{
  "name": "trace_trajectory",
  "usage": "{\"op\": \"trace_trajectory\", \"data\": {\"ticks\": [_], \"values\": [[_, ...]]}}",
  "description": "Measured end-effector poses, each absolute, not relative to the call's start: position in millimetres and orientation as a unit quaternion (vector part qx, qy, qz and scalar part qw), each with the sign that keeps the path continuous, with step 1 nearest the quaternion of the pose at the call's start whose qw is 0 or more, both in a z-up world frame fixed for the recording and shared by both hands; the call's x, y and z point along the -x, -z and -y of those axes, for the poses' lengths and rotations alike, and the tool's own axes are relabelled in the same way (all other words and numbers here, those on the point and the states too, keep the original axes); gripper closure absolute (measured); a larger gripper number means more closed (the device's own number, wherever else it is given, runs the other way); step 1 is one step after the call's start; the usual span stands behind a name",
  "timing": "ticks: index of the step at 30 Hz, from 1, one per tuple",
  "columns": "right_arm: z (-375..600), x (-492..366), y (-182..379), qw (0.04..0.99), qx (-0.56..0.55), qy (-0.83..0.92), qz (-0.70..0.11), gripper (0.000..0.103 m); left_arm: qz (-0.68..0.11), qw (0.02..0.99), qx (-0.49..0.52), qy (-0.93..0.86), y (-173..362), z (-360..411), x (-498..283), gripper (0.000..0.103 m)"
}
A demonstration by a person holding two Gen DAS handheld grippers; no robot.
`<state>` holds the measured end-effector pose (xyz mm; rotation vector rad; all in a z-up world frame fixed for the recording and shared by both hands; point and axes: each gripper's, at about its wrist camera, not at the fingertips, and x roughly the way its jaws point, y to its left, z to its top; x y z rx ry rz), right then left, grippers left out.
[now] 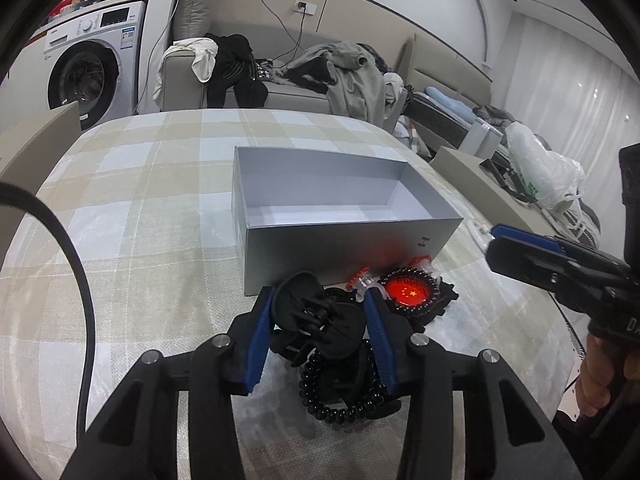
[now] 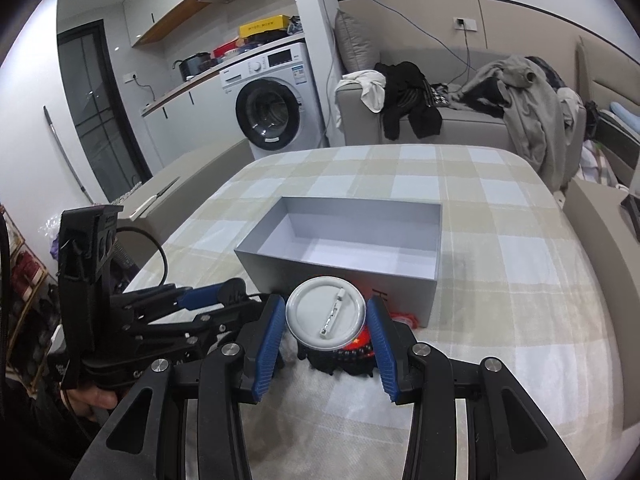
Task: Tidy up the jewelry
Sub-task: 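Carry the lid and claw clip over the grey box and release them inside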
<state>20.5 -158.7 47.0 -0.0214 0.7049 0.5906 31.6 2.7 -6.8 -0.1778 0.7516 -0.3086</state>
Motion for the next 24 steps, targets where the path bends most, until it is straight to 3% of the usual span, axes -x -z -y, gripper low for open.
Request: {"op": "trace_trajectory", "data": {"ticks": [24], "values": [[178.8,-36.0,-59.7,0.895,-0.031,-0.324,-0.305,0.062,-0.289,0.950,0.079,0.092,-29.9,-0.5,-25.5,0.065]]}}
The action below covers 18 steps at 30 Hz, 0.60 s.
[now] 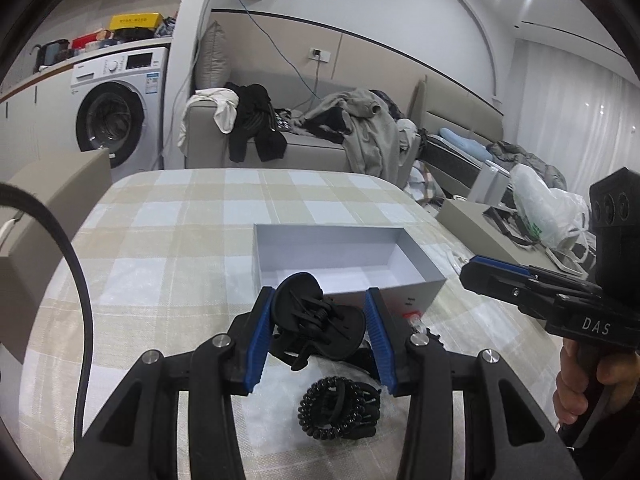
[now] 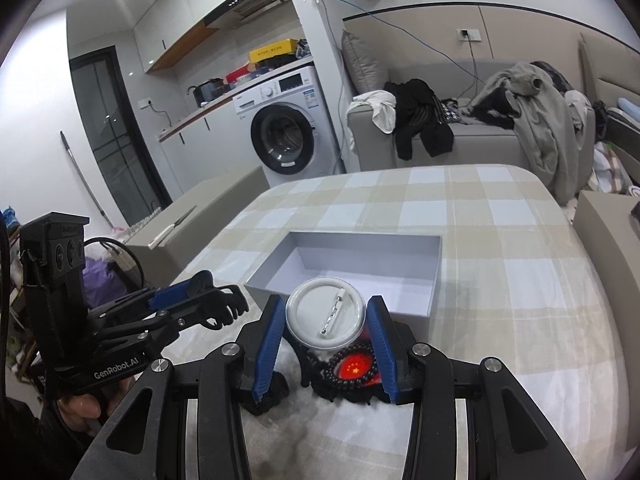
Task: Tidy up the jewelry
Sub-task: 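Carry the lid and claw clip over the grey box and release them inside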
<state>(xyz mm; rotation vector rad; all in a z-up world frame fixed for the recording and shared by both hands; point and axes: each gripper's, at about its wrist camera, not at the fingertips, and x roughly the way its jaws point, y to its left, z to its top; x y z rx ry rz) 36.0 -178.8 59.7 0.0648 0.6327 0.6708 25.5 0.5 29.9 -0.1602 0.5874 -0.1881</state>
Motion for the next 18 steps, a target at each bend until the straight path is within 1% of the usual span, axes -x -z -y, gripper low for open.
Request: {"op": "trace_trajectory", "data": {"ticks": [7,18], "values": [[187.1,-53.7,-56.7,0.891,-0.049,-0.330,-0.308,0.062,-0.271,0.957,0.078,0.064,-36.6,1.4,-35.8,0.065],[192.0,-73.9,-50.3,0.884,-0.062,-0.342,-0.312,0.062,-0.270,0.961,0.054,0.038,-33.6,12.6,-46.4,0.065]]}}
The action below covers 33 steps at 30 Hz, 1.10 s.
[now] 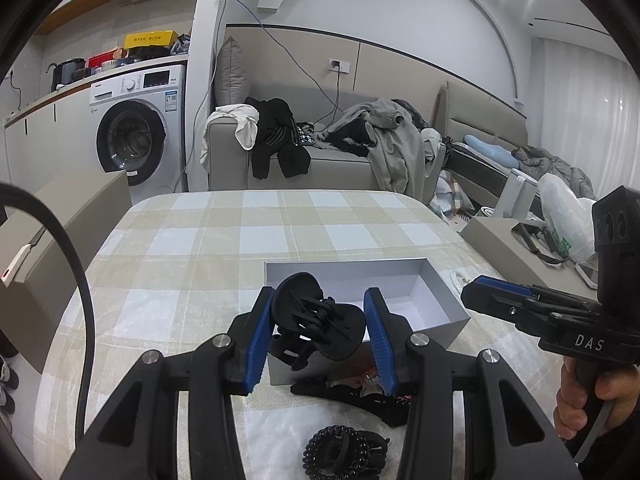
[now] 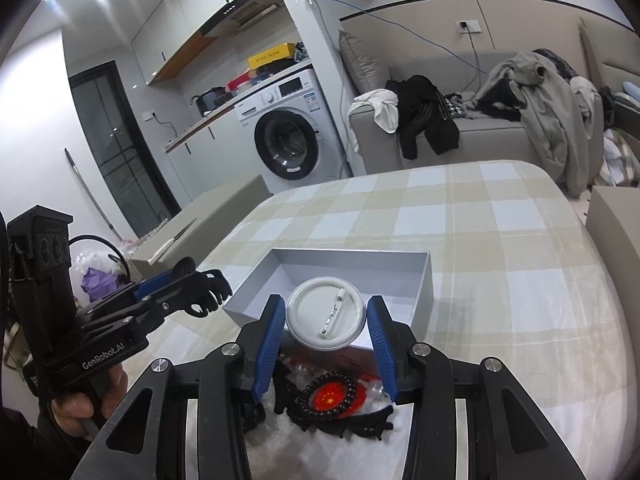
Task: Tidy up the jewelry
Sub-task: 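Carry the lid and claw clip over the grey box and release them inside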
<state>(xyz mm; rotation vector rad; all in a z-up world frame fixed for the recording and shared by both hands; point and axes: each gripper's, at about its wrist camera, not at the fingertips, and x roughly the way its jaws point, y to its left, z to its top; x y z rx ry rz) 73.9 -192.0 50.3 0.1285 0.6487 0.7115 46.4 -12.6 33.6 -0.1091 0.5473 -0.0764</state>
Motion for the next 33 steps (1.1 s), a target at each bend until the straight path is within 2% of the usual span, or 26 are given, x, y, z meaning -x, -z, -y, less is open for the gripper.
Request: {"op": "trace_trajectory", "data": {"ticks": [14,33], "values": [[190.5,-84.1,-50.1,0.884,-0.066,-0.343,-0.310,0.062,-0.240,0.970,0.037,0.002,-37.4,19.2,-51.6,0.064],[181.3,-104.0,-38.1,0.880,-0.056,-0.337,-0.331,0.061,-0.275,0.961,0.034,0.021,-26.5,28.2,-74.2,0.064]]}}
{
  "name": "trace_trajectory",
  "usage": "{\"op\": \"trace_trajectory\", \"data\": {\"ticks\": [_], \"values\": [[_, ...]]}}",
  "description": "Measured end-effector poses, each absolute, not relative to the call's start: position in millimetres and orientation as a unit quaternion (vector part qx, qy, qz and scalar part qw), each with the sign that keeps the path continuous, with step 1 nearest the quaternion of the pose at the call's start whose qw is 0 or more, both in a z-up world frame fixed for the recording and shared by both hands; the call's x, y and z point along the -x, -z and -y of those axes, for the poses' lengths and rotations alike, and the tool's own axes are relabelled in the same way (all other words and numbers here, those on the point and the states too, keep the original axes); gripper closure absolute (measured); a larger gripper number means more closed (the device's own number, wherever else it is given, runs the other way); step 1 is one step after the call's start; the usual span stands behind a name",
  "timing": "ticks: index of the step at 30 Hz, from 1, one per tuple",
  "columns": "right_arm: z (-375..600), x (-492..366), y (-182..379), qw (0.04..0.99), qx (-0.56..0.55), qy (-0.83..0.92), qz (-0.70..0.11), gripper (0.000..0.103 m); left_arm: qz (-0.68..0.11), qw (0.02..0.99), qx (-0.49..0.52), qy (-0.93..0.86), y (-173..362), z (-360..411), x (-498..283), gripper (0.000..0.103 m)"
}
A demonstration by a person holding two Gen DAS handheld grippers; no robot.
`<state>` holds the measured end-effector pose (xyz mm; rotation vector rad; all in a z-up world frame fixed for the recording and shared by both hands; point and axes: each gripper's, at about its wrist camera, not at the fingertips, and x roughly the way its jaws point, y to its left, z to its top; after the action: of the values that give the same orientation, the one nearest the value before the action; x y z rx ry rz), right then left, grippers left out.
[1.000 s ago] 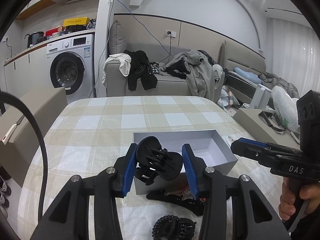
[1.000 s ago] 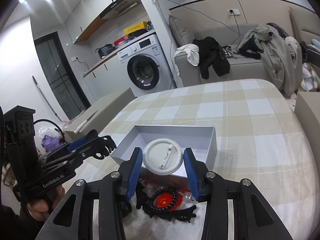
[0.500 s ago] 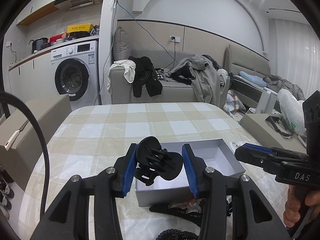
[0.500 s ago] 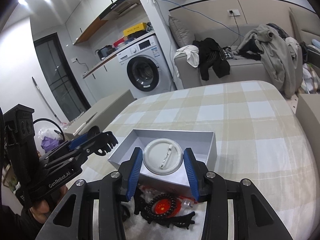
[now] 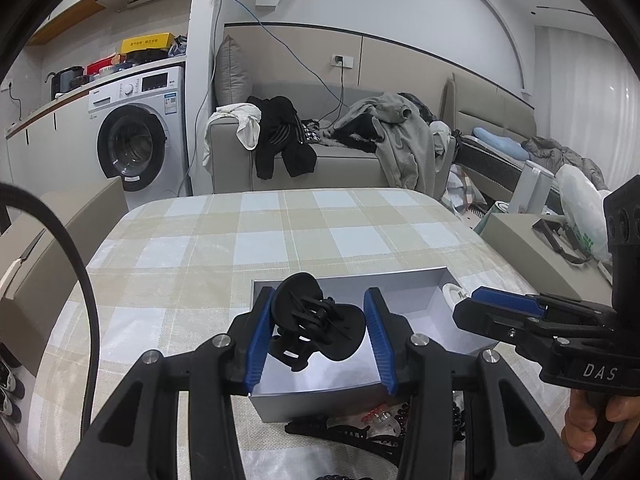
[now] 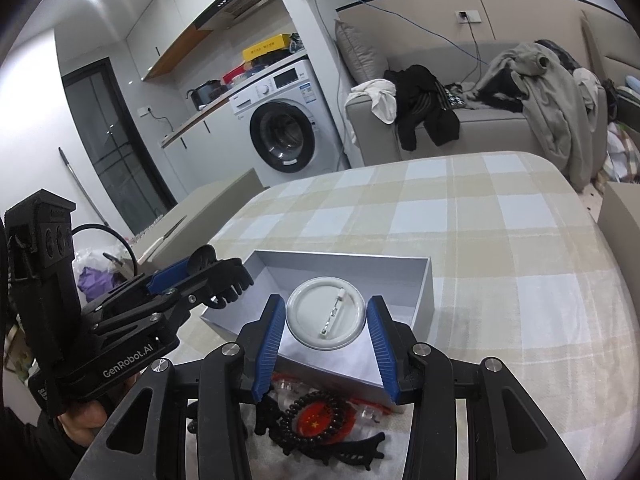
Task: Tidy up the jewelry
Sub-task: 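Carry the lid and claw clip over the grey box and release them inside, then withdraw both open tools from the grey box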
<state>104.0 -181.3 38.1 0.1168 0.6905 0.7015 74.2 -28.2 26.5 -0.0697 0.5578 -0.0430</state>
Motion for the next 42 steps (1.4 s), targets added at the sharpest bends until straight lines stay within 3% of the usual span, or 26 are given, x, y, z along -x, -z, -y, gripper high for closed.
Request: {"op": "trace_trajectory", "data": {"ticks": [18,20,22,24,26,28,30,32,42], "values": [[175.7,-104.2,-33.5,0.881,-0.047,-0.326,-0.338,0.060,-0.300,0.953,0.033,0.027,-19.5,32.0,-79.1,0.064],[177.6,-102.3,-35.6,0.884,-0.048,-0.324,-0.334,0.050,-0.302,0.952,0.035,0.031,-20.0,31.6,-79.4,0.064],[181.8,-99.1,-38.6,0.887,-0.050,-0.321,-0.327,0.032,-0.308,0.950,0.034,0.039,-21.3,33.0,-78.6,0.064],[187.4,-94.9,-41.9,0.893,-0.050,-0.313,-0.321,0.019,-0.312,0.949,0.030,0.043,-23.2,34.8,-77.4,0.059],[193.0,-91.1,-44.4,0.897,-0.049,-0.305,-0.317,0.009,-0.317,0.947,0.024,0.041,-26.2,36.7,-74.4,0.031],[200.7,-85.6,-47.2,0.900,-0.049,-0.296,-0.315,0.000,-0.311,0.949,0.025,0.040,-29.4,36.3,-69.7,0.022],[206.9,-80.5,-49.0,0.903,-0.048,-0.289,-0.314,0.000,-0.303,0.952,0.028,0.040,-34.0,35.0,-63.9,0.016],[210.9,-74.9,-50.0,0.904,-0.045,-0.285,-0.315,0.000,-0.302,0.952,0.028,0.038,-37.0,33.6,-58.9,0.001],[208.3,-43.3,-45.9,0.903,0.009,-0.286,-0.321,0.000,-0.303,0.953,0.021,0.013,-33.1,24.9,-27.2,0.001]]}}
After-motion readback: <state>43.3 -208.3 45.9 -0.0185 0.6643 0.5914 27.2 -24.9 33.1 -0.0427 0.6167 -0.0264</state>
